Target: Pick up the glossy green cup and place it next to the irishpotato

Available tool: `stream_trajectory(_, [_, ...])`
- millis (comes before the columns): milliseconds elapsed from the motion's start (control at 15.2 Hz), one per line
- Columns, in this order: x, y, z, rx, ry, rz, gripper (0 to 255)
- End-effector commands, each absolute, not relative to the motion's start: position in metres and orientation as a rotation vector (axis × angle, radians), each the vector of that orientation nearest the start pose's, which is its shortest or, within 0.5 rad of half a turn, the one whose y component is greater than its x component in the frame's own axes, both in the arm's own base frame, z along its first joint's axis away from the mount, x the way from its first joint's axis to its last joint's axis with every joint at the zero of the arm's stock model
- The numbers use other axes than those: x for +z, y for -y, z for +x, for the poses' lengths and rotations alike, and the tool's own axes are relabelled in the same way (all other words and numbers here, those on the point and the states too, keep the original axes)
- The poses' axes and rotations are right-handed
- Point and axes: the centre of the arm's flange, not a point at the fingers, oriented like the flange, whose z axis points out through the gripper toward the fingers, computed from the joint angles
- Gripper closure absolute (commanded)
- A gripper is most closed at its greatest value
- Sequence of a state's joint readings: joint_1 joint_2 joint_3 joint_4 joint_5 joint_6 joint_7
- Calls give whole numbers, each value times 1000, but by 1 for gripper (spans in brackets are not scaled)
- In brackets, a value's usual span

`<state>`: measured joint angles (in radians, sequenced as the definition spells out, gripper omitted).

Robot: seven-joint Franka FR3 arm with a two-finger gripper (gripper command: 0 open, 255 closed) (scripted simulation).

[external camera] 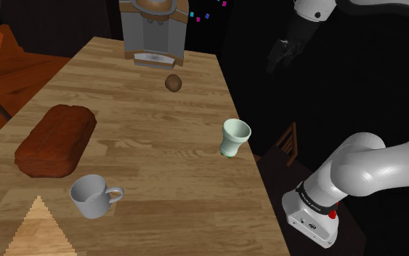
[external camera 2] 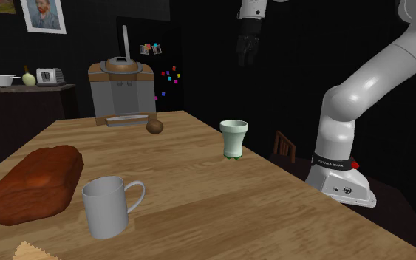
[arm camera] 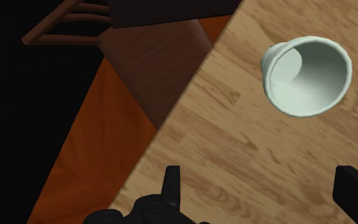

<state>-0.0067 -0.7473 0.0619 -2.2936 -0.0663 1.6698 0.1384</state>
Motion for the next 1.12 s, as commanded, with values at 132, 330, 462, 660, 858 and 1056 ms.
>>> stream_trajectory(132, [596, -34, 330, -203, -148, -3230, 0])
stream_trajectory(330, [564, -58, 334, -188, -141, -3234, 0])
stream_trajectory(462, [543, -73, 335, -178, -137, -3236, 0])
stream_trajectory(660, [511, -97, 338, -163, -130, -3240, 0])
stream_trajectory(858, [479, -120, 340, -148, -123, -3243, 0])
stream_trajectory(1056, [447, -144, 342, -133, -116, -3246, 0])
